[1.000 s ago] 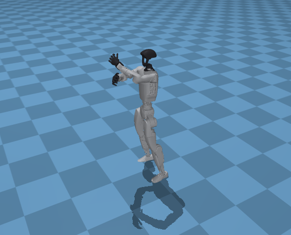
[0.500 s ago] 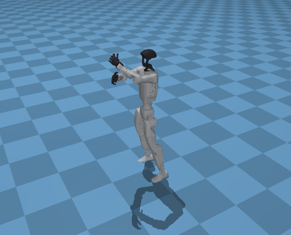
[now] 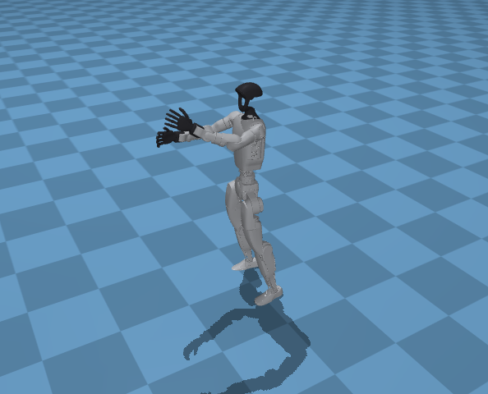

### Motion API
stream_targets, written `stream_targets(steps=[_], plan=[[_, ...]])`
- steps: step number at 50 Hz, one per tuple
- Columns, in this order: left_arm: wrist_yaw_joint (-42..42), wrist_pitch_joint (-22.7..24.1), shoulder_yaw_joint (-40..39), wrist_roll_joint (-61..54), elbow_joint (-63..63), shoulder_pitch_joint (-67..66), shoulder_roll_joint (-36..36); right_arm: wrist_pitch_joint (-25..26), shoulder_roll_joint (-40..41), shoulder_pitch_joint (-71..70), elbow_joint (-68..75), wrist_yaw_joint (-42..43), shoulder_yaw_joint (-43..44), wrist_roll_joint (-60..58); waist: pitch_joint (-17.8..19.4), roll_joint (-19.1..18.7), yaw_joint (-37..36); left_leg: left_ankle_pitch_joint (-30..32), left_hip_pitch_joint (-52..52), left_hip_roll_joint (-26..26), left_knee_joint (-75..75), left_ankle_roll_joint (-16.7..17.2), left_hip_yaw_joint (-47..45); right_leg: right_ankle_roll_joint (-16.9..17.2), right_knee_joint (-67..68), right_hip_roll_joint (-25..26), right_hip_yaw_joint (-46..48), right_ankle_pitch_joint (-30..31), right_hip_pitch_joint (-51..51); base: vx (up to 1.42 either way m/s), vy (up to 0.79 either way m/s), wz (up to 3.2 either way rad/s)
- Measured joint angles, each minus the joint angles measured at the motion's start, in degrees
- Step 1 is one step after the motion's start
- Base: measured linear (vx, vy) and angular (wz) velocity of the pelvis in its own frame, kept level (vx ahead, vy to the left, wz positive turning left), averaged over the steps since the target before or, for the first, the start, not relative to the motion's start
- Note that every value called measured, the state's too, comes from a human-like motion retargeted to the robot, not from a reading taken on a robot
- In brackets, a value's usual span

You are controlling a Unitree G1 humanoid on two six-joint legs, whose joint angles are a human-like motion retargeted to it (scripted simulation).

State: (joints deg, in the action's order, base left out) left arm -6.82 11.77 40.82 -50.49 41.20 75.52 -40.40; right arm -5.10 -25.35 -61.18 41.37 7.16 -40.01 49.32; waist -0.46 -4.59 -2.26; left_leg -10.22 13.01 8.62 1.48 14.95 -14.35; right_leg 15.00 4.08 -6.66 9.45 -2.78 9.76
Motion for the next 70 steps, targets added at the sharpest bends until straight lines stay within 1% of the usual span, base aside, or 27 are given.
stream_targets(steps=[5,10,15,22,27,31,38,45,50,60,70], plan=[[-1.6,-2.2,-7.3,7.5,6.2,-12.4,-1.1,0.4,-2.4,10.4,5.8,4.1,8.0,-3.8,1.2,0.1,-0.3,-0.1,0.3,0.0,0.0,-0.3,0.0,0.0,1.8,-0.2,0.0,-0.7,-0.6,0.0,0.0,0.0],[0.9,-4.4,-14.7,9.9,11.6,-27.7,0.8,1.0,-3.5,23.5,10.7,6.0,16.3,-2.9,3.0,0.3,-0.2,0.0,0.3,-0.5,-0.1,-0.5,0.4,0.0,0.2,-0.6,0.3,-0.3,0.4,0.0,0.0,0.0],[3.6,-6.2,-23.8,10.3,17.3,-43.5,6.0,2.7,-2.6,36.6,17.3,7.0,25.2,-3.1,4.9,0.8,-0.1,0.0,0.0,-0.9,-0.2,-0.7,0.6,0.0,0.4,-1.0,0.4,-0.4,0.1,0.0,0.0,0.0],[4.8,-6.6,-36.8,11.2,25.3,-62.7,15.8,4.9,0.3,51.7,27.7,7.2,36.1,-10.5,7.3,1.6,0.2,0.0,-0.4,-1.1,-0.3,-0.9,0.4,0.0,0.3,-1.2,0.2,-0.4,-0.4,0.0,0.0,0.0],[5.0,-5.8,-44.8,11.5,31.4,-72.2,22.4,5.6,3.0,60.6,31.5,4.4,41.7,-15.9,8.8,2.1,0.1,-0.1,-0.7,-1.0,-0.3,-0.8,0.2,0.0,0.2,-1.1,0.0,-0.4,-0.8,0.0,0.0,0.0],[3.1,-4.6,-48.6,9.3,34.8,-77.5,26.1,5.0,5.8,66.3,31.5,4.0,43.8,-16.2,9.8,2.6,-0.6,0.0,-0.9,-0.9,-0.4,-1.2,0.0,0.0,1.8,-1.1,-0.3,-0.8,-2.0,0.0,0.0,0.0],[0.6,-2.6,-51.4,3.0,35.0,-82.7,29.9,3.8,10.6,72.0,28.1,4.3,43.5,-12.9,10.7,3.1,-1.4,0.2,-1.1,-1.0,-0.5,-1.2,0.1,0.0,0.4,-1.1,-0.1,-0.4,-1.5,0.0,0.0,0.0],[-1.4,-1.3,-51.5,-2.6,33.0,-82.4,31.4,3.2,12.7,71.2,25.4,4.3,42.7,-10.7,10.5,3.4,-2.1,0.5,-1.4,-1.1,-0.6,-1.5,0.2,0.0,0.5,-1.2,-0.2,-0.3,-1.9,0.0,0.0,0.0],[-1.9,-1.1,-49.8,-1.4,32.9,-80.4,31.3,2.9,11.8,68.5,22.7,3.1,41.6,-11.7,9.8,3.3,-2.3,0.6,-1.7,-1.1,-0.5,-1.5,0.2,0.0,0.4,-1.1,-0.3,-0.1,-2.1,0.0,0.0,0.0],[-1.1,-1.6,-46.0,6.7,32.7,-77.4,29.9,2.6,8.2,64.8,18.1,-0.4,39.9,-15.7,8.4,2.9,-2.5,0.6,-2.1,-0.9,-0.3,-1.6,0.2,0.0,0.1,-0.9,-0.3,0.1,-2.3,0.0,0.0,0.0],[-0.2,-1.5,-47.1,5.6,32.9,-78.3,30.3,3.0,7.5,67.2,22.9,0.4,45.5,-13.5,8.2,2.7,-3.1,0.6,-2.2,-1.0,-0.3,-1.6,0.5,0.0,0.2,-1.0,0.0,0.0,-2.3,0.0,0.0,0.0]])
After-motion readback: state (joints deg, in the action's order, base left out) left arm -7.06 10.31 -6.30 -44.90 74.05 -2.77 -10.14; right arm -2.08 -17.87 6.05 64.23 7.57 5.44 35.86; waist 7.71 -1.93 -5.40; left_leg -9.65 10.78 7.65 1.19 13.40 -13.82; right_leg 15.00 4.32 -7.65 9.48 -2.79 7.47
